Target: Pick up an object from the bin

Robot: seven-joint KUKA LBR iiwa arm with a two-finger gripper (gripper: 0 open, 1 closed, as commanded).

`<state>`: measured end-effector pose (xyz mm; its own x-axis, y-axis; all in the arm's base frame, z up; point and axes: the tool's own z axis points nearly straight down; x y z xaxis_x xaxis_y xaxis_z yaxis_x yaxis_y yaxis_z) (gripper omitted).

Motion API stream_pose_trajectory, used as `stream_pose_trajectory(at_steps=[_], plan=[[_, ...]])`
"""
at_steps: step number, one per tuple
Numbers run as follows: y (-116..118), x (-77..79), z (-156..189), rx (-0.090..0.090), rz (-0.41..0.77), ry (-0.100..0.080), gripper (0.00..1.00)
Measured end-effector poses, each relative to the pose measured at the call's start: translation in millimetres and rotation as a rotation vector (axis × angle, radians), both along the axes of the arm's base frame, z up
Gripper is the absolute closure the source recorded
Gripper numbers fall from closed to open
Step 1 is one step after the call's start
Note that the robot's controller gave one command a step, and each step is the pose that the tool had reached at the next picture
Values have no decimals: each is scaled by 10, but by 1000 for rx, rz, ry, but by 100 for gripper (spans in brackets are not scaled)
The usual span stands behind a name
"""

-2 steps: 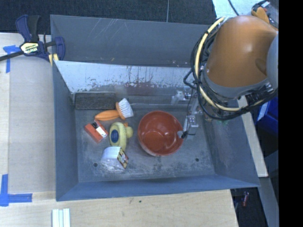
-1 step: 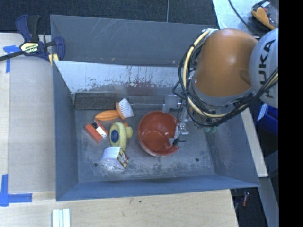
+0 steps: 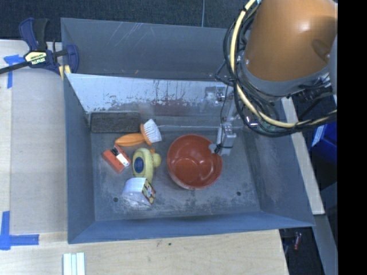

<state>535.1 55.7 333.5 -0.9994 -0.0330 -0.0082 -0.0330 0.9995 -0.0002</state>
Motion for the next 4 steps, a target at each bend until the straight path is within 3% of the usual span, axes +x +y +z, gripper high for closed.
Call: stream_pose_trajectory(at_steps=[1,2,3,4], plan=[[305,369,-138,0,30,21,0],[278,329,-139,0,56,13,0],[-29,191,-184,-1,332,14,0],[428,216,-508,2,356,15,0]])
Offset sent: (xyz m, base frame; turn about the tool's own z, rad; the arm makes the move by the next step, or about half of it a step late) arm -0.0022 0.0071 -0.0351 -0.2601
